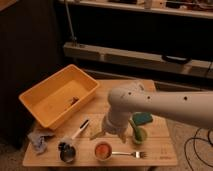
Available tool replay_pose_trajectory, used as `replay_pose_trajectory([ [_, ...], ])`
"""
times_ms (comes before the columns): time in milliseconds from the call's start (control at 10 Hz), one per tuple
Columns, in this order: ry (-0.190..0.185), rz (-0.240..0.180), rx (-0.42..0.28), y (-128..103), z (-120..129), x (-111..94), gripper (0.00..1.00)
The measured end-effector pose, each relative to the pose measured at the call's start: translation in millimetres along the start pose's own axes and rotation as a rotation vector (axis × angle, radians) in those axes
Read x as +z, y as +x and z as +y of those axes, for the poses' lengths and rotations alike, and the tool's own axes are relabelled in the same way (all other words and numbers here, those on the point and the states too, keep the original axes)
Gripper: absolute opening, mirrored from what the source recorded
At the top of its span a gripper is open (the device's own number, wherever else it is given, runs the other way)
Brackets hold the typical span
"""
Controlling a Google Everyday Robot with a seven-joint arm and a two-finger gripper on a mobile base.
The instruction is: Place apple in paper cup
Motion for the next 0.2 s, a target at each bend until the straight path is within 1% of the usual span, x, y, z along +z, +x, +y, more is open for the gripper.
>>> replay_pose_trajectory([
  [200,0.006,0.013,0.017,-27,2,-11,0.80],
])
